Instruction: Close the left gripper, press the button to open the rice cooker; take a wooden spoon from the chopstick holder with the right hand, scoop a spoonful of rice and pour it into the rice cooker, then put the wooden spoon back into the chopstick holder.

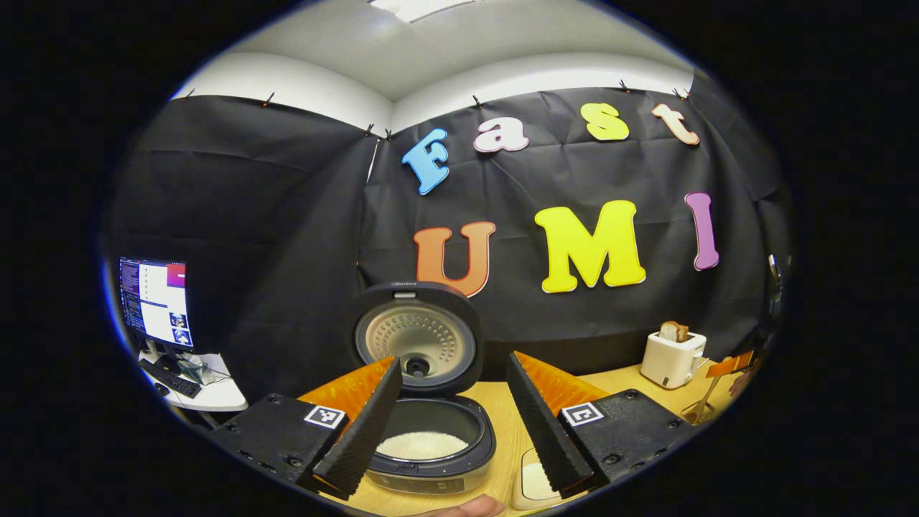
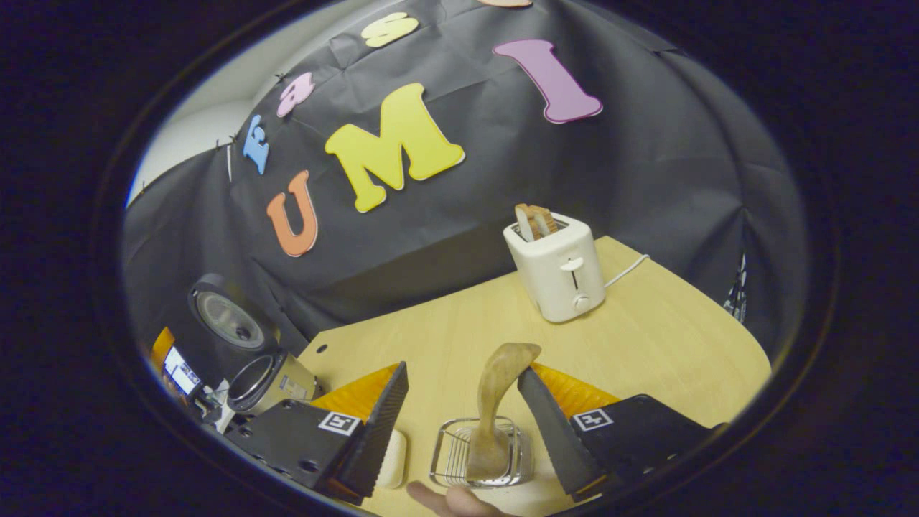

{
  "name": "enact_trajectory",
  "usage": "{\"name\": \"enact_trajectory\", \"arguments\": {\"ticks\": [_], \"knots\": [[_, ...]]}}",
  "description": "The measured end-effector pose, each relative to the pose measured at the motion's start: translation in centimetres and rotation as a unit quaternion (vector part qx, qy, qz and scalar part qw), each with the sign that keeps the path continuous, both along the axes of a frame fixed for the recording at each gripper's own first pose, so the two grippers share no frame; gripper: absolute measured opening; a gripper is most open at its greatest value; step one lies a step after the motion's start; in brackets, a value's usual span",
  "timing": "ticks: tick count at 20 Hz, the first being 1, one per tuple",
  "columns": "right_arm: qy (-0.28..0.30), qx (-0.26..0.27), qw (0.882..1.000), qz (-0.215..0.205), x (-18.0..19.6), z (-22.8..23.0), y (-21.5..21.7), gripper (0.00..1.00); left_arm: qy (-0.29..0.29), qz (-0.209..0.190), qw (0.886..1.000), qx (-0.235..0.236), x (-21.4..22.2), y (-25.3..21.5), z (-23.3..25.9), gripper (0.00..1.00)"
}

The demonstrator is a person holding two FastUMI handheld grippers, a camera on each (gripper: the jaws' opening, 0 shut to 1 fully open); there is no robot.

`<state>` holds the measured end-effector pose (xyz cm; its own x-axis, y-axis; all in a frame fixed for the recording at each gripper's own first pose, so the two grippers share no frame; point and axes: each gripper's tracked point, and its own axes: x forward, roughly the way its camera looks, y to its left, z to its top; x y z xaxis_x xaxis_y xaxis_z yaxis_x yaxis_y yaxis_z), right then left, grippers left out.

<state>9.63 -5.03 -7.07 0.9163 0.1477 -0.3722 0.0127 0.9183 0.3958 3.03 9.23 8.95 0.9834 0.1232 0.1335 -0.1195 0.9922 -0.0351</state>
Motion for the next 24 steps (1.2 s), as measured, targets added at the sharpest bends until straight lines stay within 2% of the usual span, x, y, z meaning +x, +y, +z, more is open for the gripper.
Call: {"name": "enact_trajectory", "arguments": {"ticks": [2,6,11,14,18,24], "knots": [[-0.003,-0.002,1.000,0.003,-0.4,0.2,0.1,0.95,-0.007,0.001,1.000,-0.003,0.5,0.6,1.5,0.93],[-0.005,0.013,1.000,0.009,-1.1,0.6,0.5,0.95,-0.032,0.004,0.999,0.005,2.2,1.8,4.6,0.93],[-0.020,0.023,0.999,0.021,-2.1,1.0,0.7,0.95,-0.060,0.006,0.998,-0.011,6.3,3.7,7.3,0.93],[-0.027,0.029,0.999,0.026,-2.4,1.1,0.8,0.95,-0.120,0.034,0.992,-0.001,9.6,6.1,9.0,0.93],[-0.026,0.034,0.999,0.026,-2.3,0.5,0.4,0.95,-0.164,0.025,0.986,-0.005,14.0,7.5,9.4,0.93],[-0.029,0.060,0.998,0.014,-2.3,0.5,-0.8,0.95,-0.210,0.040,0.976,0.033,17.3,9.1,10.8,0.93]]}}
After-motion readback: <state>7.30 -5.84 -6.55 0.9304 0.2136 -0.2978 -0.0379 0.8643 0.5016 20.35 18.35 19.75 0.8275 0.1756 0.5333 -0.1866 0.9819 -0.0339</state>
